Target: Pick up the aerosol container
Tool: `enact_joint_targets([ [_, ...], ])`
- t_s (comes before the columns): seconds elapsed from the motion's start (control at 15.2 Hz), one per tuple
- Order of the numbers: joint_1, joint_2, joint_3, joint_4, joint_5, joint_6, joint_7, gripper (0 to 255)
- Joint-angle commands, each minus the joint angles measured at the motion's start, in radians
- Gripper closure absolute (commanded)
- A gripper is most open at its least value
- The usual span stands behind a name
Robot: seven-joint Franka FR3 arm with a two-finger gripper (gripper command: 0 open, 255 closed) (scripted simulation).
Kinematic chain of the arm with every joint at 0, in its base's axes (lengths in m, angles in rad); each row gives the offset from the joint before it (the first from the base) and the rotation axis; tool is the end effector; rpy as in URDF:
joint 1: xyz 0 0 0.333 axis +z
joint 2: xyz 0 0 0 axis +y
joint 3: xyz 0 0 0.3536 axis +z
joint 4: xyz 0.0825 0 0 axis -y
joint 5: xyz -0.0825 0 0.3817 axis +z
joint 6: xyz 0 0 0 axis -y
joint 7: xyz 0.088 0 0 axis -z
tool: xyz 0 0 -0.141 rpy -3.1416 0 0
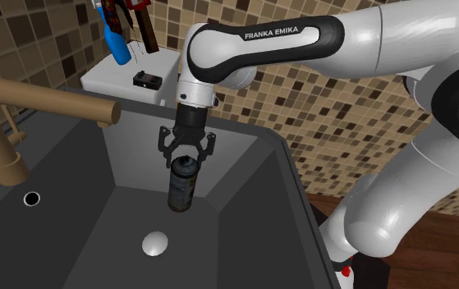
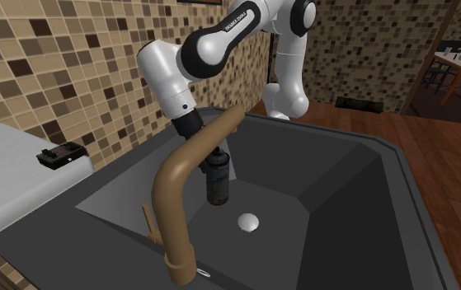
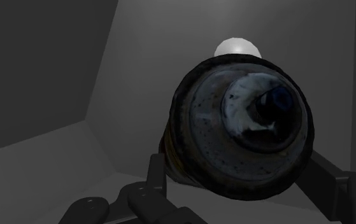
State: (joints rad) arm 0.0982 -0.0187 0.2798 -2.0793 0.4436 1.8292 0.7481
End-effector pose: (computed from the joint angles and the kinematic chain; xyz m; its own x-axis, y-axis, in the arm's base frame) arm 0.4559 0.2341 0.4330 0.7844 -0.4385 -0.4385 -0.5287 -0.8425 -0.1031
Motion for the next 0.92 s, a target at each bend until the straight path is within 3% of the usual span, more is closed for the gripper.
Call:
enact_joint_targets([
  [0.0,0.0,-0.006,0.0,0.013,0.0,-0.019,0.007,255],
  [0.86,-0.008,-0.046,-0.01,0.141,-0.006,-0.177,0.06,255],
])
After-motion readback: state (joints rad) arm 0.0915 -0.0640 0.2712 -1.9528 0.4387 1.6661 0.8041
